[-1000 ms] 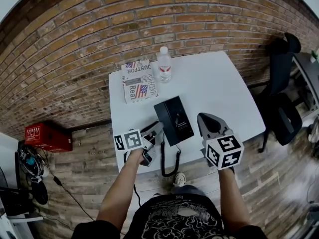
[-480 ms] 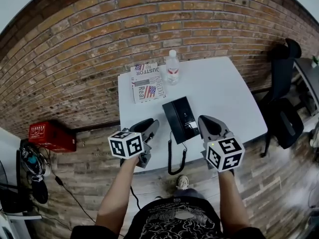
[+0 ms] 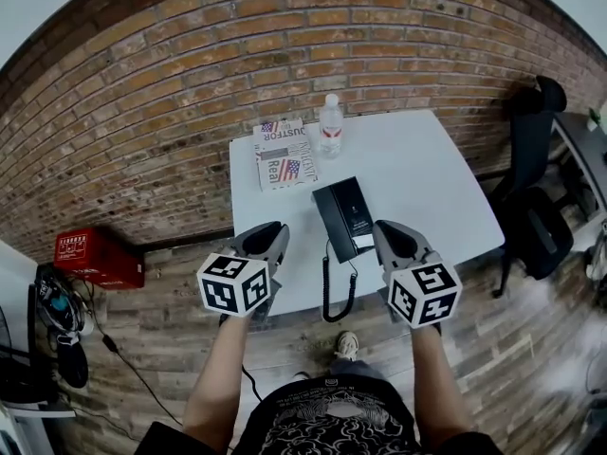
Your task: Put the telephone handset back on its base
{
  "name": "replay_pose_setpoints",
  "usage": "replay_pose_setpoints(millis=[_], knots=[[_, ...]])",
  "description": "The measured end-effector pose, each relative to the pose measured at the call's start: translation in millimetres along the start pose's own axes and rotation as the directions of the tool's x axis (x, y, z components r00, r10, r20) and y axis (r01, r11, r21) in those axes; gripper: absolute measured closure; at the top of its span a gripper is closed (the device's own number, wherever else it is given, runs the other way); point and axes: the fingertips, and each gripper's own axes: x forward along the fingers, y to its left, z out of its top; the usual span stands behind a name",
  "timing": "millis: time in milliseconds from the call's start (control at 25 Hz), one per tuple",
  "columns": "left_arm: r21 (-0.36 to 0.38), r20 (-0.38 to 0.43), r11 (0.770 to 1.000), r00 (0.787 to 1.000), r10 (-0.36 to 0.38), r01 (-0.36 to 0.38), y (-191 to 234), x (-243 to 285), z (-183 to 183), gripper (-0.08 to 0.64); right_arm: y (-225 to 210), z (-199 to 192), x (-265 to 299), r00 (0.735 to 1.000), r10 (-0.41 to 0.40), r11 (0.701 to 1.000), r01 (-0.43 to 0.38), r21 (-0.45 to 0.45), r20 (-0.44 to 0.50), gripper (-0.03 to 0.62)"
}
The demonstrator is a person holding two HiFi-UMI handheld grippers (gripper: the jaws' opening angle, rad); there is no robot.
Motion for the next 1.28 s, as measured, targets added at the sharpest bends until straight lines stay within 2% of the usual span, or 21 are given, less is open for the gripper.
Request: replay_pose_setpoints(millis=[240, 480, 680, 1280], knots=[[0.094, 0.026, 0.995, 0.999, 0.039, -0.041, -11, -23, 11, 0.525, 9, 6, -17, 1.0, -0.014, 1.0, 0.015, -0.015, 0.019, 0.591], [0.141, 0.062, 0.987, 0.996, 0.068, -0.076, -19, -46, 18, 0.541, 20, 10, -34, 0.999, -0.025, 0.999, 0.026, -0.031, 0.034, 0.591], [0.139, 0.082, 0.986, 0.993, 0.08, -0.091, -24, -60, 17, 0.554, 29, 12, -46, 0.999, -0.025, 0.998, 0.027, -0.054, 0.043, 0.591], [0.128, 0.075, 0.988, 0.994, 0.076, -0.086, -30, -67, 8, 0.554, 36, 9, -58, 0.999, -0.033, 0.998, 0.036, -0.054, 0.043, 0.591]])
